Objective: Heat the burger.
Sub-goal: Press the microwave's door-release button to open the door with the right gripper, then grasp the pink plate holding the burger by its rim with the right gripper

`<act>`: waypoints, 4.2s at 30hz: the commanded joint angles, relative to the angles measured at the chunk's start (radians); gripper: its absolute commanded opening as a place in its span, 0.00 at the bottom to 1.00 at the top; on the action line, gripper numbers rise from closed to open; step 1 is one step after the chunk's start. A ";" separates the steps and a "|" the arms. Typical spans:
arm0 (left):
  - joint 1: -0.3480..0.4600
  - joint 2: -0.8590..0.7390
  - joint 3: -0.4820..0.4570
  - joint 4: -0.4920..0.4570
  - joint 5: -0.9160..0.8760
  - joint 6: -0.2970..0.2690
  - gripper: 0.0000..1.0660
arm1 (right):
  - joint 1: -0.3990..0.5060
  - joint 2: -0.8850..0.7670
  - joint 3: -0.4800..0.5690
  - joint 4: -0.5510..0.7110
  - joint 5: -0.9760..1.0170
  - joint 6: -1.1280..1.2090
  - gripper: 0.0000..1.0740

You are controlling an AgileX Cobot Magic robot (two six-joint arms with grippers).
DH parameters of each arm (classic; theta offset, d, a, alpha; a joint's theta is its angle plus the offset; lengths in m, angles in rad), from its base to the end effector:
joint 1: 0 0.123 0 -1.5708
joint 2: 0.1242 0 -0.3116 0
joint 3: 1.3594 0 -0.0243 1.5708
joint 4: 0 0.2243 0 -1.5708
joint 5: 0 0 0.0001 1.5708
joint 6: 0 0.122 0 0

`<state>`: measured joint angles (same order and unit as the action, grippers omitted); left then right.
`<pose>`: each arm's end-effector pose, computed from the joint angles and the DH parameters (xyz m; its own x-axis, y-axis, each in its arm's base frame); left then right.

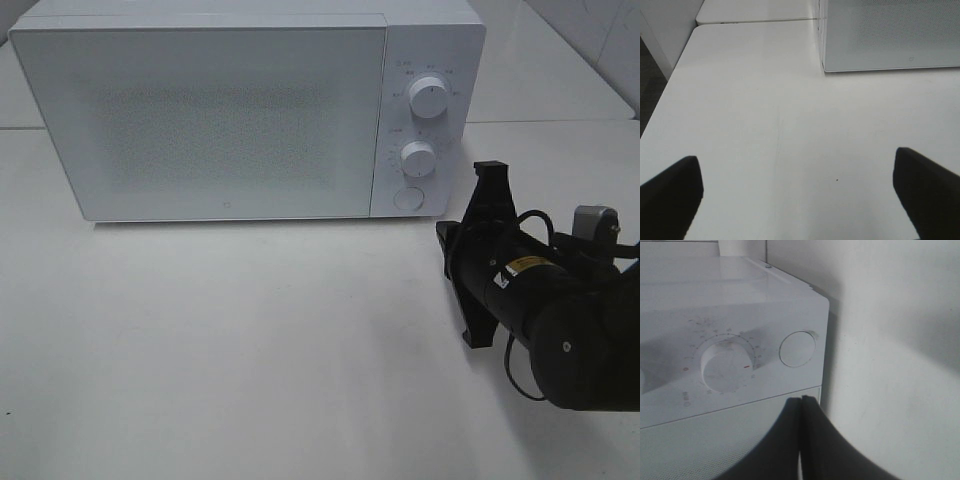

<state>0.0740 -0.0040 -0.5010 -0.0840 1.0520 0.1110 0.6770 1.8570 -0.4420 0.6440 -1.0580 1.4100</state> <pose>-0.0270 -0.0109 0.2518 -0.4407 0.0365 -0.8969 0.0220 0.9993 0.0299 0.2729 0.1374 0.1591 -0.0970 0.9952 -0.0079 0.3064 0.0375 0.9512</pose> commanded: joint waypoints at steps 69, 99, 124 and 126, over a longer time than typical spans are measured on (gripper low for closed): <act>0.005 -0.020 0.002 -0.001 -0.013 0.001 0.92 | -0.188 0.291 -0.508 -0.077 -0.073 -0.138 0.00; 0.005 -0.020 0.002 -0.001 -0.013 0.001 0.92 | -0.173 0.270 -0.511 -0.087 0.216 -0.108 0.00; 0.005 -0.020 0.002 -0.001 -0.013 0.001 0.92 | -0.173 -0.012 -0.316 -0.144 0.566 -0.349 0.00; 0.005 -0.020 0.002 -0.001 -0.013 0.001 0.92 | -0.173 -0.045 -0.309 -0.154 0.627 -0.407 0.00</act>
<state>0.0740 -0.0040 -0.5010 -0.0810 1.0530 0.1110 0.5020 1.8440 -0.7580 0.5080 -0.4810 1.0650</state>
